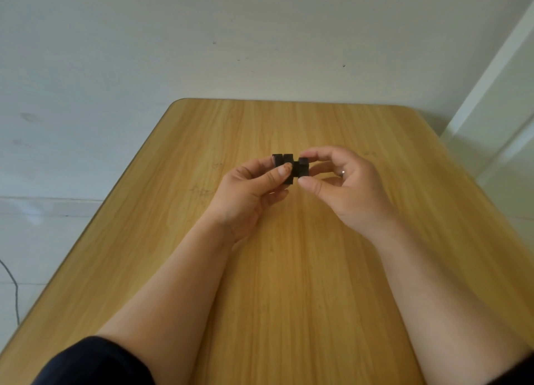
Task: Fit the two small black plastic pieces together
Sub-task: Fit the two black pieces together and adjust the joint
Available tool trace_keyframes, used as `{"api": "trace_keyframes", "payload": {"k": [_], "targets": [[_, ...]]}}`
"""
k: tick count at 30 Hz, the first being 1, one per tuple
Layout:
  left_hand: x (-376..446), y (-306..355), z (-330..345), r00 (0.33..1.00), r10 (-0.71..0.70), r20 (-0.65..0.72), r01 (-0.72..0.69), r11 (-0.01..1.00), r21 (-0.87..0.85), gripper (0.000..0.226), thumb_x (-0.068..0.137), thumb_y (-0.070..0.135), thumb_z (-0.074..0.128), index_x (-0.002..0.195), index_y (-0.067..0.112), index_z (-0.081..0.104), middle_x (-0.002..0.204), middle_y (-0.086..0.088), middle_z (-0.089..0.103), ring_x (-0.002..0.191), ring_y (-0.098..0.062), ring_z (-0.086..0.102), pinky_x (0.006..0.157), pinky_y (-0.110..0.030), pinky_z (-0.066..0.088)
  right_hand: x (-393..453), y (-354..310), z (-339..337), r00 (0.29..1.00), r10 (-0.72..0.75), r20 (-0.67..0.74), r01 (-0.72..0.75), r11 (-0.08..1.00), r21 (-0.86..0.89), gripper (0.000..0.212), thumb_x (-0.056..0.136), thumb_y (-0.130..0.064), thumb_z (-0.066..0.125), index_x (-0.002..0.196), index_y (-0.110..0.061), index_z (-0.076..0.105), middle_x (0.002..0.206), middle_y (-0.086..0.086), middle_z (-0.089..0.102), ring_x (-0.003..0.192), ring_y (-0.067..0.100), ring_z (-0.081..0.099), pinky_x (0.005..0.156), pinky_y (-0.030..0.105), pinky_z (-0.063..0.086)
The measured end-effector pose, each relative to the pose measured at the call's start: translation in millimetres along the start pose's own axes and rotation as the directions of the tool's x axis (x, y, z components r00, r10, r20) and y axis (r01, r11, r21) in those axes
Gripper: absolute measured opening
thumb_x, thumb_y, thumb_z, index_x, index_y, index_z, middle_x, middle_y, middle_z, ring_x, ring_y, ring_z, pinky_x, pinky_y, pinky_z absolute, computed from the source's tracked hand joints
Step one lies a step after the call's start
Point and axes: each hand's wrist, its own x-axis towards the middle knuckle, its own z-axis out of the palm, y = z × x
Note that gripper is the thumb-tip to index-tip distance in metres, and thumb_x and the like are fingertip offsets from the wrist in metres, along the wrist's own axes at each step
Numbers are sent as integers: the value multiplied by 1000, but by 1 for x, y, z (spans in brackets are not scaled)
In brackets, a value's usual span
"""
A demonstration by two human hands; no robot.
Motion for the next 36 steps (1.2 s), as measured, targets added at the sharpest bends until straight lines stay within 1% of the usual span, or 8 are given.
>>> {"api": "trace_keyframes", "payload": {"k": [6, 10, 13, 19, 24, 30, 33, 36], "targets": [[-1, -1, 0, 1000, 12, 20, -12, 1000, 19, 24, 69, 21, 72, 93, 20, 73, 84, 6, 74, 76, -6, 64, 56, -17, 46, -2, -2, 0, 999, 35, -35, -36, 999, -37, 24, 79, -21, 75, 102, -23, 69, 95, -11, 72, 87, 5, 68, 76, 25, 56], [-2, -1, 2, 999, 21, 41, -22, 999, 27, 21, 70, 20, 69, 90, 23, 74, 82, 8, 73, 76, -6, 63, 55, -16, 45, -2, -5, 2, 998, 61, -10, -61, 998, 31, 15, 84, -20, 70, 98, -21, 69, 90, -2, 72, 79, 9, 69, 66, 19, 54], [-2, -1, 2, 998, 21, 53, -23, 999, 41, 24, 69, 20, 69, 93, 22, 73, 82, 7, 73, 75, -6, 64, 59, -17, 48, -2, -6, 2, 998, 68, 0, -68, 996, 66, 9, 87, -21, 66, 92, -16, 70, 80, 1, 71, 68, 5, 67, 61, 15, 51], [-2, 0, 3, 998, 8, 59, -14, 994, 104, 37, 67, 20, 72, 102, 10, 69, 90, -2, 74, 86, -14, 69, 71, -23, 54, 0, -3, -1, 997, 83, -2, -82, 993, 89, 20, 90, -28, 62, 87, -10, 69, 73, 1, 68, 63, 7, 63, 58, 19, 50], [-3, -2, 5, 997, 36, 72, -46, 988, 147, 29, 64, 21, 76, 93, 19, 73, 96, -4, 70, 91, -18, 67, 74, -27, 53, 1, -2, -4, 988, 154, 18, -155, 974, 164, 23, 91, -29, 60, 82, -9, 66, 59, -3, 66, 53, 10, 59, 50, 22, 47], [-3, -3, 4, 994, 51, 98, -64, 988, 139, 28, 57, 26, 81, 85, 26, 76, 91, 5, 73, 88, -13, 68, 74, -25, 53, 1, -3, -5, 963, 261, 68, -269, 939, 216, 26, 92, -34, 57, 80, -12, 64, 51, 1, 63, 43, 11, 54, 40, 22, 43], [-2, -3, 5, 994, 43, 97, -55, 990, 128, 28, 58, 27, 80, 86, 25, 76, 89, 6, 74, 87, -12, 69, 73, -25, 54, 0, -3, -4, 963, 263, 50, -268, 947, 177, 33, 92, -42, 54, 87, -11, 63, 52, 2, 66, 43, 12, 56, 40, 23, 44], [-1, -3, 4, 1000, 13, 27, -14, 999, 34, 29, 62, 18, 76, 91, 15, 74, 83, 2, 76, 78, -11, 71, 66, -21, 55, -1, -4, -2, 985, 171, -4, -169, 978, 125, 37, 87, -50, 54, 100, -17, 65, 75, -2, 72, 64, 11, 67, 51, 23, 52]]}}
